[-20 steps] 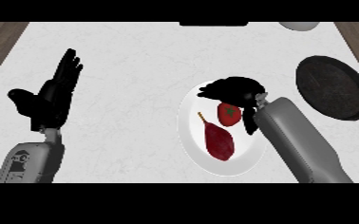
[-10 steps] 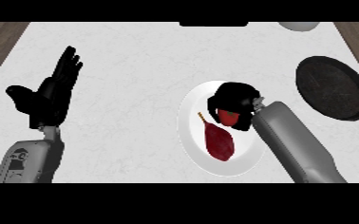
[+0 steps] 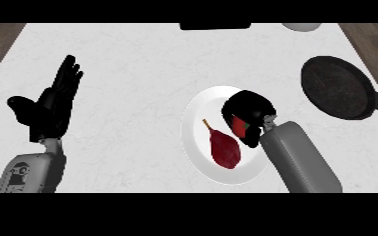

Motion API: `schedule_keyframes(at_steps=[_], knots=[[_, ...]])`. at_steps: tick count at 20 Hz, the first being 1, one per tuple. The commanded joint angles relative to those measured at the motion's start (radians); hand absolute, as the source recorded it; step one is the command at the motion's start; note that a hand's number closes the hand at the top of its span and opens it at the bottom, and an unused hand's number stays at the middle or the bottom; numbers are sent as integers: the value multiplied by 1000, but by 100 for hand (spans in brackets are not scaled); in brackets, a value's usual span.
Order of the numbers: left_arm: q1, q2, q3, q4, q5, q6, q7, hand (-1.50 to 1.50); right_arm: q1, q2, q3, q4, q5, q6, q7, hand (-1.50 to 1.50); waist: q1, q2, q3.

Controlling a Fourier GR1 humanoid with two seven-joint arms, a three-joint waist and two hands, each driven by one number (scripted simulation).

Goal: Pick the tomato from the plate and place it in the pan

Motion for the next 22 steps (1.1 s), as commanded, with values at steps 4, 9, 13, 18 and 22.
schedule_keyframes(at_steps=[4, 9, 13, 18, 22], knots=[[18, 16, 24, -6, 2, 6, 1, 0, 187, 122, -124, -246, 30, -211, 421, 150, -41, -7, 2], [2, 3, 15, -6, -4, 14, 4, 0, 242, 124, -23, -574, 37, -302, 599, 150, -12, -1, 2], [-14, 33, 44, 15, 26, -29, -20, 0, 301, 125, 8, -820, 25, -278, 739, 150, 8, 10, 2], [-14, -19, -2, 33, -4, -17, -40, 0, 260, 125, -117, -920, 4, -259, 771, 150, 32, 19, 3], [-19, -13, 12, 39, 14, -29, -44, 0, 255, 125, -307, -900, -230, -367, 707, 150, 32, 22, 5]])
